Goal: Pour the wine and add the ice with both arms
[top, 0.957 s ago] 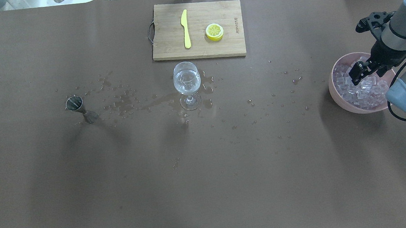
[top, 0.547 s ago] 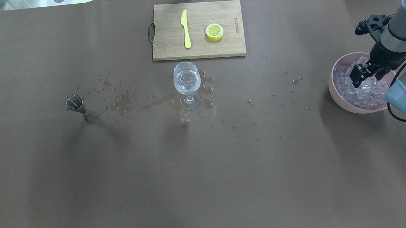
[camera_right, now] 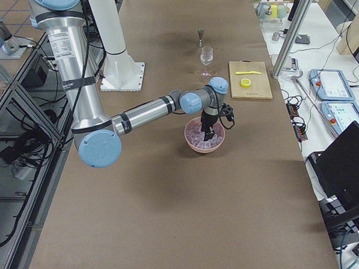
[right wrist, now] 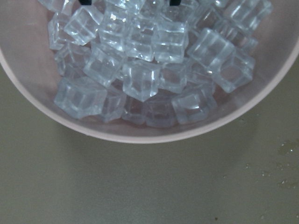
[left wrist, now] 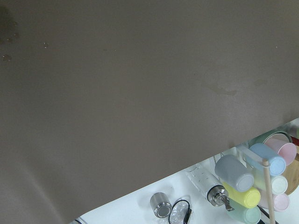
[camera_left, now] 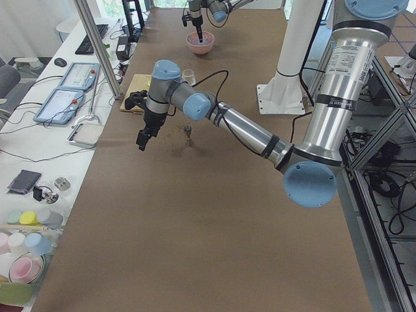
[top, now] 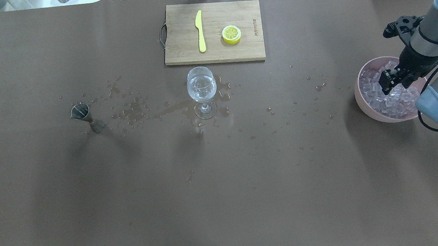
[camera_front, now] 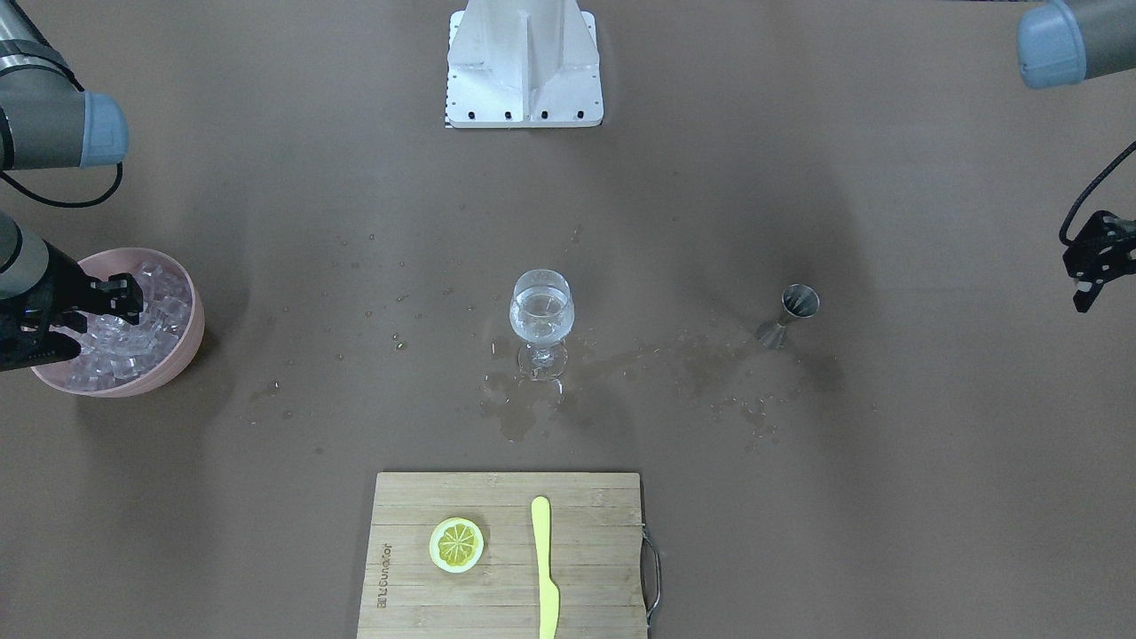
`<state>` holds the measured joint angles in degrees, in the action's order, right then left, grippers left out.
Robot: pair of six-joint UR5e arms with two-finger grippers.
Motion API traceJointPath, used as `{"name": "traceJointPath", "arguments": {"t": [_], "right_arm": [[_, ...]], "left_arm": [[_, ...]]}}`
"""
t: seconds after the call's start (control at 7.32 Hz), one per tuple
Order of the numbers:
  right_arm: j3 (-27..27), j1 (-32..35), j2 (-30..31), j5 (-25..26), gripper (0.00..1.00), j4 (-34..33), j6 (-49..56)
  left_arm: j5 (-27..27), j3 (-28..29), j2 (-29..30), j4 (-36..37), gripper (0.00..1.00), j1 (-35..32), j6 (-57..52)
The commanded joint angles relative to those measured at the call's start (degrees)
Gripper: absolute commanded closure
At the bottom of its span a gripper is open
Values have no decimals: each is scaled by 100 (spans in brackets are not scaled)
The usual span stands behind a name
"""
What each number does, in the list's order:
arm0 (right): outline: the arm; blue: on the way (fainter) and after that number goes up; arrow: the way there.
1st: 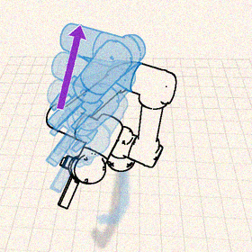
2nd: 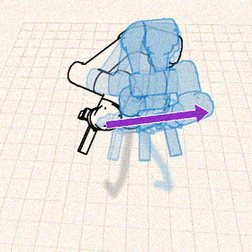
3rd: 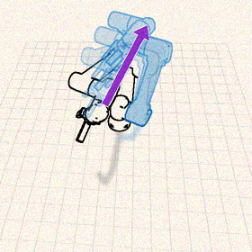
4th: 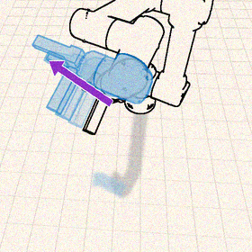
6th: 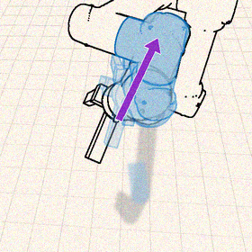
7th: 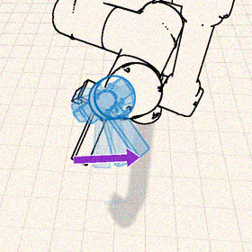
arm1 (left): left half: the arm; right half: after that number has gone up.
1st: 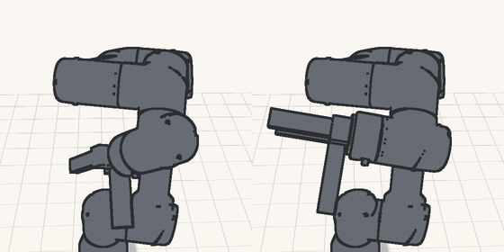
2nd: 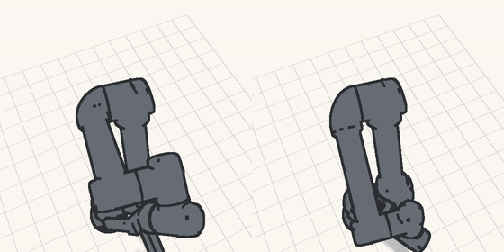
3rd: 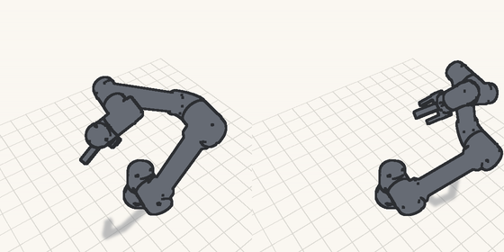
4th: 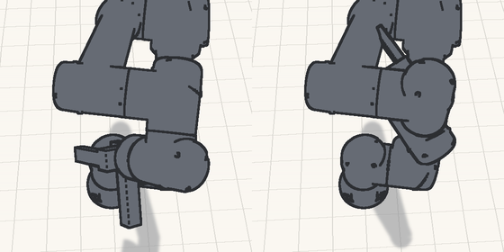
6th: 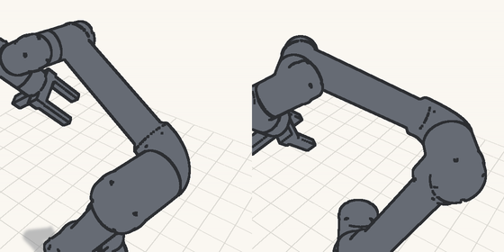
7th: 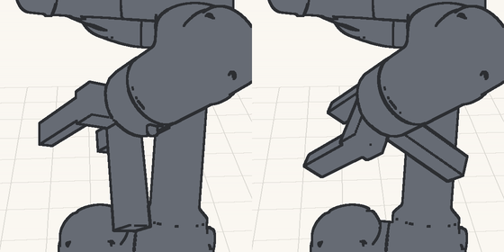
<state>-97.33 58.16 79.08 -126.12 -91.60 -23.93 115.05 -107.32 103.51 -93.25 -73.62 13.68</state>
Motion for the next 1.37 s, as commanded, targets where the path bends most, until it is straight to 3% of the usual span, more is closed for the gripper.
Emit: {"name": "traceJointPath", "arguments": {"t": [0.0, 0.27, 0.55, 0.96, 1.23], "right_arm": [[4, -7, 20, 0, 44, 1, -7], [4, -7, 20, -61, 50, -7, -7], [-14, -7, 37, -88, 75, 1, -7], [-119, 11, -15, -114, 100, -51, 2], [-670, 247, -24, -298, 100, -209, 37]], "left_arm": [[0, 1, 12, 0, 1, -3, -6], [0, 1, 12, 0, 1, -3, 3], [0, 1, 81, 35, 1, -56, 3], [9, -17, 108, 88, 1, -64, -6], [9, -8, 108, 97, 1, -82, -6]]}}
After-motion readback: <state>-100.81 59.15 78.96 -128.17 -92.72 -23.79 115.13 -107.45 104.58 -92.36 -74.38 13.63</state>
